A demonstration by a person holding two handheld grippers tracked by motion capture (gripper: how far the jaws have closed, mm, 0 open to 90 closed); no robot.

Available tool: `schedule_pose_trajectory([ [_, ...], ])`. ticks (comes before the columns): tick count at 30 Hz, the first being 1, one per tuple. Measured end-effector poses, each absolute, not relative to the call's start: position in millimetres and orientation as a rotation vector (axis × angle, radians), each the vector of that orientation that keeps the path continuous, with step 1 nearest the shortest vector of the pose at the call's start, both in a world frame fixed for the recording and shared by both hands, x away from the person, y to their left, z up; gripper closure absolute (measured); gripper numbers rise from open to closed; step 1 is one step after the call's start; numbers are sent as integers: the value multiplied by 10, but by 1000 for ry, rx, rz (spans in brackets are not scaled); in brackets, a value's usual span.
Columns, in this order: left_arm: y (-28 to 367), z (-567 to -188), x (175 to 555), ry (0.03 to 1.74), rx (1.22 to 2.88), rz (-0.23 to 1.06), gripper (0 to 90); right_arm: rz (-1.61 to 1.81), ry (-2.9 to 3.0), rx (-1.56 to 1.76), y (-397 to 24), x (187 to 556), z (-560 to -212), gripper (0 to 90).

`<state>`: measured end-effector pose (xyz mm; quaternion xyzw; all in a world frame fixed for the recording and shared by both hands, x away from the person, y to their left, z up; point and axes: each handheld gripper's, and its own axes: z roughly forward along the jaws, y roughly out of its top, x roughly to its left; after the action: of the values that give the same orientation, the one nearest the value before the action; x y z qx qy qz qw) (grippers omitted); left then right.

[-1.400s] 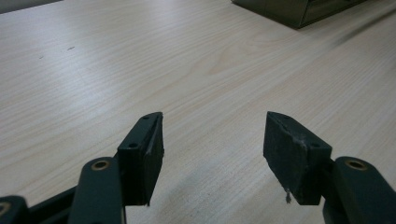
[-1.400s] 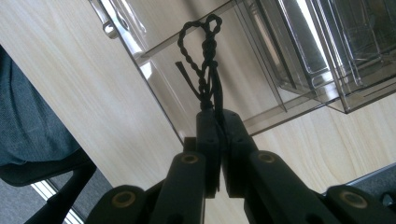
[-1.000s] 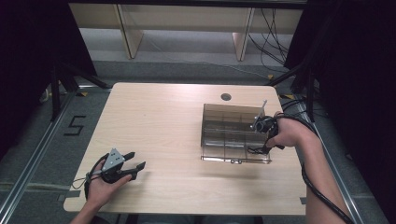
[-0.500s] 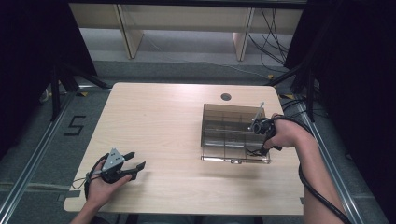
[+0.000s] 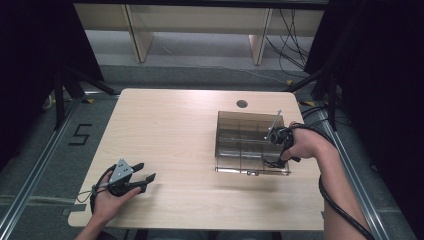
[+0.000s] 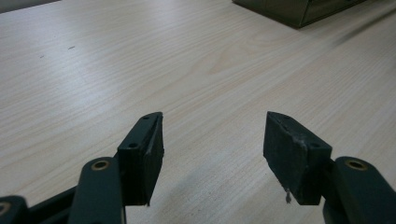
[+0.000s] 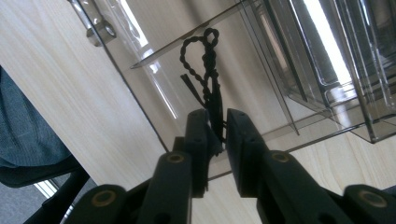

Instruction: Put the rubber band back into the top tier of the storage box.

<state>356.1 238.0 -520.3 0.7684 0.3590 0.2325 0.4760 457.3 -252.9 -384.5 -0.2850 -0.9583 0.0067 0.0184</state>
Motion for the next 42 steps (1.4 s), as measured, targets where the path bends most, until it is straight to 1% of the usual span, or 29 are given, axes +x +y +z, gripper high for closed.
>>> schedule_pose_trajectory([
  [10, 2373, -5202, 3554, 886, 1880, 570, 379, -5, -3017, -860, -2572, 4439, -3697, 696],
  [20, 2378, -5200, 3556, 883, 1882, 575, 379, -55, -3024, -867, -2670, 4298, -3615, 662],
  [21, 2379, -5201, 3560, 877, 1880, 570, 379, -36, -3013, -907, -2678, 4275, -3611, 659],
  [28, 2378, -5203, 3562, 880, 1880, 570, 379, -30, -3004, -866, -2835, 4180, -3696, 640],
  [29, 2379, -5203, 3563, 878, 1880, 572, 379, -8, -2998, -926, -2857, 4142, -3706, 638],
  [32, 2379, -5199, 3557, 884, 1883, 579, 379, -5, -2992, -923, -2906, 4108, -3729, 634],
  [40, 2379, -5203, 3560, 880, 1882, 575, 378, -7, -2959, -898, -3040, 4017, -3930, 619],
  [42, 2380, -5202, 3559, 883, 1882, 576, 378, 24, -2938, -946, -3043, 3968, -3980, 619],
])
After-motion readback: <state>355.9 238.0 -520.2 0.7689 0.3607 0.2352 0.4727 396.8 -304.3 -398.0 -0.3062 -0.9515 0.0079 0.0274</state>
